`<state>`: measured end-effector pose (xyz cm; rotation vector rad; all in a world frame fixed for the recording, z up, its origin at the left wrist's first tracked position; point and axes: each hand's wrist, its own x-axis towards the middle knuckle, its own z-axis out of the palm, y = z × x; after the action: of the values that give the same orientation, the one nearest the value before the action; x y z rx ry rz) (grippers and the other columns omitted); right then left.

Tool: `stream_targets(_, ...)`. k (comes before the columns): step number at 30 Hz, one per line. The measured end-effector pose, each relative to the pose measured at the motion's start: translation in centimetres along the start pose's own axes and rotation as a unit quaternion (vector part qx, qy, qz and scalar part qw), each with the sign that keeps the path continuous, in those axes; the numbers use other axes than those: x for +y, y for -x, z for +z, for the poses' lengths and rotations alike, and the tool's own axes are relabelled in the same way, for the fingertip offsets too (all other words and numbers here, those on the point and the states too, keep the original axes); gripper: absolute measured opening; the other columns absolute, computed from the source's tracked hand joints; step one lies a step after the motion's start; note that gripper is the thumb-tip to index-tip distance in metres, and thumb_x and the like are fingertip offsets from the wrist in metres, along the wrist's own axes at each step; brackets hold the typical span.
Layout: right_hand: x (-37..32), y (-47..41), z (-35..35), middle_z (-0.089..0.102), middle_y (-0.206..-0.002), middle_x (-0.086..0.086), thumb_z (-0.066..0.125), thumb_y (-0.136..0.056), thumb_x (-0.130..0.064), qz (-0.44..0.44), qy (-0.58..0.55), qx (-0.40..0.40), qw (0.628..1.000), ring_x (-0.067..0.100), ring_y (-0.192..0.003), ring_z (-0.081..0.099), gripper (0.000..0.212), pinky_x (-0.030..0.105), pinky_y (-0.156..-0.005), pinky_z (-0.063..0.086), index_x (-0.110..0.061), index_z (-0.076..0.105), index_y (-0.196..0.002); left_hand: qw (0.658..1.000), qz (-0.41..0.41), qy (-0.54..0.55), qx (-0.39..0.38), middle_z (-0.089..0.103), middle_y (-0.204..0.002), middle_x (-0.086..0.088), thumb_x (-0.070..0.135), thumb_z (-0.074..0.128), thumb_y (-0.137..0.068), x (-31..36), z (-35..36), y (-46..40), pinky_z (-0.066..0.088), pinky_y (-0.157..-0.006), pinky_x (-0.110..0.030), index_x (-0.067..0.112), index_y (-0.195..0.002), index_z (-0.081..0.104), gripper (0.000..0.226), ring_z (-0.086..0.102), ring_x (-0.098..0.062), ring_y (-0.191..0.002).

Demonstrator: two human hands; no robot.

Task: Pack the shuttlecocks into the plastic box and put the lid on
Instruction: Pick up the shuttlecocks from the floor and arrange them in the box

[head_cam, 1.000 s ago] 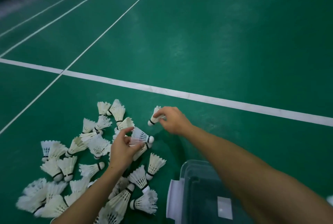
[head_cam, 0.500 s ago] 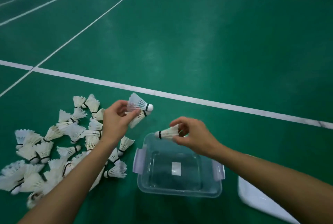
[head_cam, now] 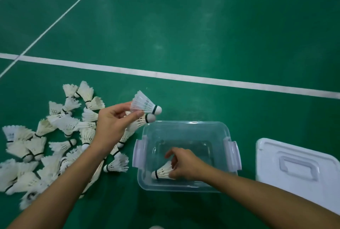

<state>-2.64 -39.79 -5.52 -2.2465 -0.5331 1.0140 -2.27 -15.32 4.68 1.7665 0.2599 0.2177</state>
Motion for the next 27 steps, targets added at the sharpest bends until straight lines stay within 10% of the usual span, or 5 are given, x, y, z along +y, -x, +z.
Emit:
stream_targets(3,0.2,-0.3,0.2,0.065,-0.099,-0.002,0.083,-0.078,-0.012,0.009,-0.003,-0.015,1.0,0.016,-0.088,0.063,0.06,0.025,-0.078,0.052,-0.015,0.061,-0.134,1.0,-0.005,0.029,-0.009,0.08,-0.105,-0.01,0.01,0.084,-0.074,0.6,0.3,0.2,0.062,-0.091,-0.04,-0.006,-0.093,0.077,0.026,0.076,-0.019,-0.09)
stream_targets(10,1.0,0.5,-0.2,0.073,-0.091,-0.005,0.092,-0.077,-0.024,0.024,-0.057,-0.042,0.997,0.006,-0.077,0.066,0.072,0.02,-0.075,0.054,-0.015,0.055,-0.138,0.997,0.023,0.002,-0.069,0.08,-0.108,0.009,0.007,0.086,-0.069,0.9,0.9,0.1,0.061,-0.073,-0.022,-0.001,-0.081,0.077,0.018,0.078,-0.018,-0.092)
stream_targets(16,-0.1,5.6,-8.1,0.078,-0.101,-0.005,0.082,-0.09,-0.029,-0.031,-0.068,0.08,0.994,0.007,-0.089,0.072,0.041,0.034,-0.087,0.061,-0.019,0.066,-0.126,0.973,0.09,-0.136,-0.161,0.077,-0.117,0.014,0.043,0.091,-0.071,3.3,0.7,-1.7,0.061,-0.065,-0.06,0.02,-0.081,0.08,0.028,0.062,-0.055,-0.073)
stream_targets(20,-2.3,8.9,-12.8,0.075,-0.107,-0.009,0.084,-0.088,-0.021,-0.127,-0.104,0.221,0.961,0.007,-0.096,0.073,0.039,0.025,-0.084,0.061,-0.022,0.067,-0.123,0.943,0.131,-0.193,-0.236,0.076,-0.112,0.023,0.042,0.087,-0.069,5.1,2.4,-2.9,0.048,-0.054,-0.032,0.024,-0.078,0.078,0.022,0.058,-0.016,-0.059)
stream_targets(27,-3.5,7.8,-13.8,0.059,-0.129,-0.007,0.081,-0.089,-0.026,-0.234,0.127,0.287,0.92,0.016,-0.119,0.055,0.043,0.038,-0.1,0.05,-0.026,0.066,-0.13,0.9,0.138,-0.261,-0.322,0.075,-0.115,0.02,0.033,0.091,-0.071,5.9,5.4,-3.5,0.055,-0.077,-0.019,0.022,-0.08,0.078,0.019,0.072,-0.002,-0.093)
